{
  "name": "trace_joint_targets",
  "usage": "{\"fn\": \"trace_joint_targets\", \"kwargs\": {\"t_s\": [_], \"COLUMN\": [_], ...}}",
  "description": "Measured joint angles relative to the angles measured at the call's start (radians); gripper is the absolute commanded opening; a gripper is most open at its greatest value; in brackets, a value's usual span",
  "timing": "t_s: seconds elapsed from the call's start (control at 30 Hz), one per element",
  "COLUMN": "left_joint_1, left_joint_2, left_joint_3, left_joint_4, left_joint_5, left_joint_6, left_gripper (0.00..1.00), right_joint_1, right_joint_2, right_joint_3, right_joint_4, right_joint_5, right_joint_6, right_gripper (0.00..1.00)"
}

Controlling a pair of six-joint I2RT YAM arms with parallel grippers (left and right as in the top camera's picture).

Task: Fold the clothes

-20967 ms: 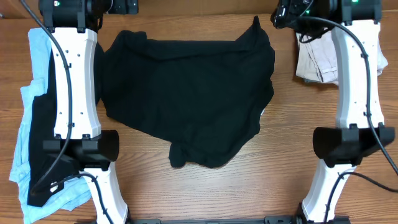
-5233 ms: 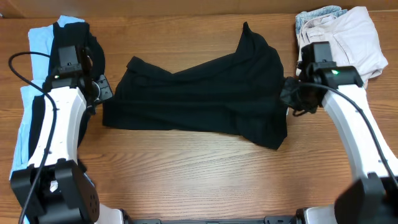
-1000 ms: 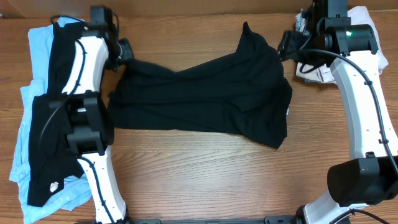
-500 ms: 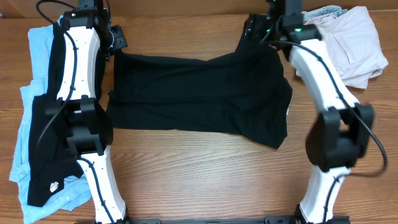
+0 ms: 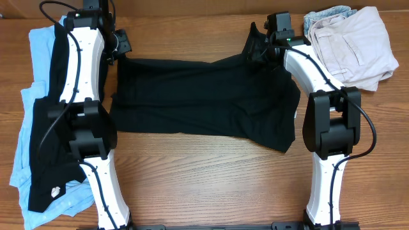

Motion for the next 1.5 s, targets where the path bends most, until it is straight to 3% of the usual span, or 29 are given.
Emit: {"fn": "trace_joint_targets", "kwargs": {"t_s": [0.2,0.63,0.97,1.17,1.37,1.5], "left_joint_1": [0.000,0.000,0.000,0.000,0.000,0.000], "left_joint_2": [0.000,0.000,0.000,0.000,0.000,0.000], "left_joint_3": [0.000,0.000,0.000,0.000,0.000,0.000], "left_joint_4": [-0.005,-0.029,-0.029,-0.029,-0.029,-0.030], "left_joint_5": [-0.005,-0.011,-0.011,-0.011,-0.012,-0.016], "left_joint_6": [0.000,0.000,0.000,0.000,0.000,0.000], "left_gripper": [0.04,0.04,0.04,0.04,0.04,0.04], "right_joint_1": [0.000,0.000,0.000,0.000,0.000,-0.001], "right_joint_2": [0.000,0.039,0.055,0.055,0.055,0.054], "right_joint_3": [0.000,0.000,0.000,0.000,0.000,0.018], "right_joint_4": [-0.022,0.008,0.077,0.091,0.082,-0.031], "right_joint_5": [0.000,-0.017,-0.027,-0.045,-0.049,-0.050], "right_joint_6": [0.049,0.085,0.087,0.085,0.086,0.077], "right_gripper": [0.56,0.54,0.29,0.04,0.04,0.04]}}
